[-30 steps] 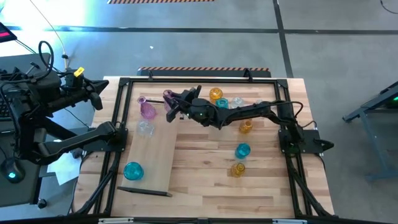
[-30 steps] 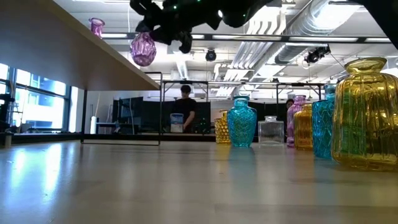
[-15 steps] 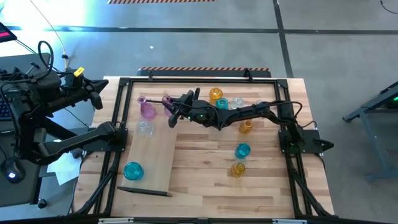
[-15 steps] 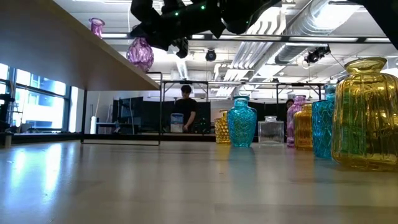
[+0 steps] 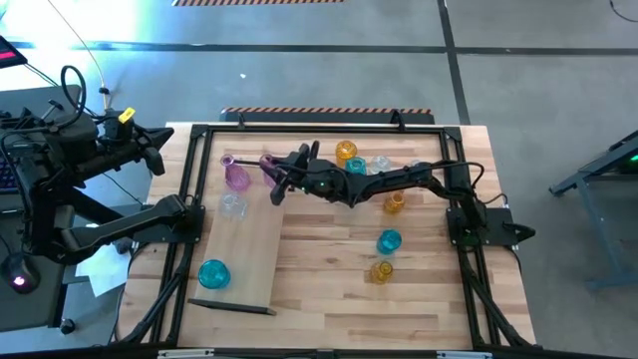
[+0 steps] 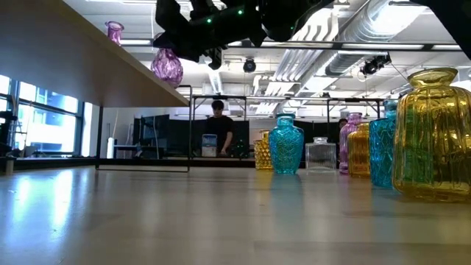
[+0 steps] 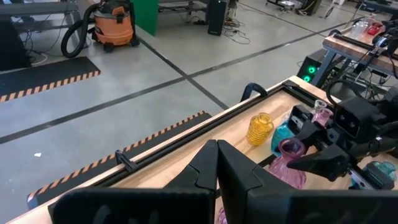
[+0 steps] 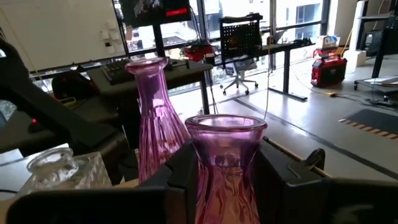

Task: Sort vases onto shelf
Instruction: Put the left violet flower vase on the shelf

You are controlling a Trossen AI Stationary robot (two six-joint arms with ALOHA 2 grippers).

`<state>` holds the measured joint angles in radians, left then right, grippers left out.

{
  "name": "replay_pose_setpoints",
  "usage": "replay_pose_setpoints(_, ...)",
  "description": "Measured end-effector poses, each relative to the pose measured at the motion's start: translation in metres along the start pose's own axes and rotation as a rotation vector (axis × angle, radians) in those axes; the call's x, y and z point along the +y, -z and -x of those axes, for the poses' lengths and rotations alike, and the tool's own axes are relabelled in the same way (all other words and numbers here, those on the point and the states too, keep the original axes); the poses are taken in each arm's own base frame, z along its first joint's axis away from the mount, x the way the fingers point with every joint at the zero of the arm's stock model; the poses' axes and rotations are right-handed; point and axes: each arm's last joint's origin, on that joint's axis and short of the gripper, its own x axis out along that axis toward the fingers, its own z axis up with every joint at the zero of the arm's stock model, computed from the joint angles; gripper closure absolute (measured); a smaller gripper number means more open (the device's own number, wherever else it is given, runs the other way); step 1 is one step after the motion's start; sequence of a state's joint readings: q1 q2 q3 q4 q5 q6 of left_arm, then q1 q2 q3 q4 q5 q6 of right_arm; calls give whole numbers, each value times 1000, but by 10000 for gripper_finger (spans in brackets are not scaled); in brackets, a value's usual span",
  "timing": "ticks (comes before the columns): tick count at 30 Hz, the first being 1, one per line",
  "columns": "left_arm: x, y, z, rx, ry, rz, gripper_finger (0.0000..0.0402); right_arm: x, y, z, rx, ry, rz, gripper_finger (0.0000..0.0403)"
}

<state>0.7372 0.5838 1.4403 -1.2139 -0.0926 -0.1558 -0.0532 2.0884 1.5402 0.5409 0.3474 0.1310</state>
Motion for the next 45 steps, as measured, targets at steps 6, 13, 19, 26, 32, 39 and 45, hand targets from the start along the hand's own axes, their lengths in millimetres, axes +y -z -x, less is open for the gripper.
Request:
replay_pose_setpoints(6, 0, 0, 0, 0, -2, 0, 401, 0, 5, -1, 38, -10, 7, 309)
replay_pose_setpoints(13, 0, 0, 0, 0, -1, 0, 401, 1, 20, -9, -27, -30, -37, 318)
replay_pose_setpoints(19, 0, 0, 0, 0, -1, 1, 401, 2, 23, -10, -54, -28, -41, 317)
replay_pose_setpoints(26, 0, 0, 0, 0, -1, 0, 401, -2, 22, -12, -72, -11, -43, 316)
replay_pose_setpoints(32, 0, 0, 0, -1, -6, 1, 401, -6, 22, -13, -68, -27, -26, 316)
replay_pose_setpoints(39, 0, 0, 0, -1, -8, 1, 401, -3, 22, -12, -65, -42, -10, 298)
replay_pose_setpoints(45, 0, 0, 0, -1, -9, 1, 401, -3, 23, -12, -53, -65, -10, 270)
